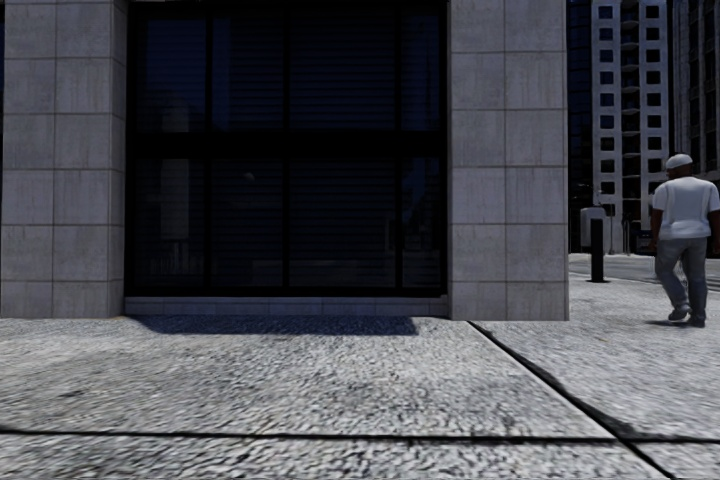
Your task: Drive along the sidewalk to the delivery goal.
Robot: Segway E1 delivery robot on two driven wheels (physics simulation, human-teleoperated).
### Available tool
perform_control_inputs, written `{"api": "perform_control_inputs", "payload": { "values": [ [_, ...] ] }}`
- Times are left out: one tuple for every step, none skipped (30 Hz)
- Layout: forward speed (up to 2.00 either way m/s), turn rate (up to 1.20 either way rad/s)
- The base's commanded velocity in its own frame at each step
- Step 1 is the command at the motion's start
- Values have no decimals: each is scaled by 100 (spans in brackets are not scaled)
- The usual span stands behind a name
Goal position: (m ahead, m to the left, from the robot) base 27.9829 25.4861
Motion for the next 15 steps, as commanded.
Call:
{"api": "perform_control_inputs", "payload": {
  "values": [
    [173,-49],
    [173,-56],
    [173,-56],
    [173,-58],
    [173,-58],
    [173,-58],
    [173,-58],
    [173,-58],
    [173,-58],
    [173,-58],
    [173,-58],
    [173,-58],
    [173,-58],
    [173,-58],
    [173,-58]
  ]
}}
